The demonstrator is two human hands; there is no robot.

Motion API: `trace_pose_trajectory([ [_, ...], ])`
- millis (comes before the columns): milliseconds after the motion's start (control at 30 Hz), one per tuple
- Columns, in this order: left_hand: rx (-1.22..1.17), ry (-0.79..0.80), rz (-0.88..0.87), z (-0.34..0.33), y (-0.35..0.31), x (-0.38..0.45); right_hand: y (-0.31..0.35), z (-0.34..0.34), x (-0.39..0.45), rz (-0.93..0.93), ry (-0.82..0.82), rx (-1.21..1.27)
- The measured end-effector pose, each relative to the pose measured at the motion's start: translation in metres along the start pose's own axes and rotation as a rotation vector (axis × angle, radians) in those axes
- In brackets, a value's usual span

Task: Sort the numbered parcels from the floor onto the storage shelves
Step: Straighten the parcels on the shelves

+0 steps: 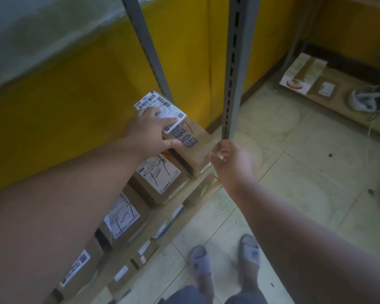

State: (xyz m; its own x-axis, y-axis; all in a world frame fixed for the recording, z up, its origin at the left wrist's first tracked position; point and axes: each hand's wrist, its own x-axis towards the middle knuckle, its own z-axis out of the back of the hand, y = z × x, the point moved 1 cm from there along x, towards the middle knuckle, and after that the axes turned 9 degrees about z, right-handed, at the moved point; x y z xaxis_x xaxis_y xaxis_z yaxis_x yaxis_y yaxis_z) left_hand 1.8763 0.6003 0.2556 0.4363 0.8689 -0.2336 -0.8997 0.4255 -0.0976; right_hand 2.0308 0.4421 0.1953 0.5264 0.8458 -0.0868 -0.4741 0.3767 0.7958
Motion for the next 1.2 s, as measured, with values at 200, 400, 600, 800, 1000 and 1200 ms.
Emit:
trace_pose_trajectory([
  [200, -0.015, 0.006, 0.062, -0.002, 0.004, 0.005, 0.005, -0.011, 0.009, -0.026, -0.022, 0.039],
  [400, -0.010, -0.003, 0.056, -0.008, 0.008, 0.006, 0.004, -0.013, 0.007, -0.005, -0.015, 0.041],
  [600, -0.028, -0.057, -0.002, -0.009, 0.005, -0.007, 0.010, -0.002, -0.004, 0.030, -0.006, 0.009],
  [800, -0.072, -0.086, 0.062, -0.010, 0.002, -0.043, 0.015, 0.008, -0.024, 0.213, 0.022, -0.030],
  [1000, -0.082, -0.063, 0.171, -0.019, 0.013, -0.070, 0.031, 0.009, -0.036, 0.508, 0.035, -0.098],
  [1200, -0.073, -0.023, 0.209, -0.040, 0.046, -0.074, 0.020, -0.022, -0.055, 0.437, 0.158, -0.181],
])
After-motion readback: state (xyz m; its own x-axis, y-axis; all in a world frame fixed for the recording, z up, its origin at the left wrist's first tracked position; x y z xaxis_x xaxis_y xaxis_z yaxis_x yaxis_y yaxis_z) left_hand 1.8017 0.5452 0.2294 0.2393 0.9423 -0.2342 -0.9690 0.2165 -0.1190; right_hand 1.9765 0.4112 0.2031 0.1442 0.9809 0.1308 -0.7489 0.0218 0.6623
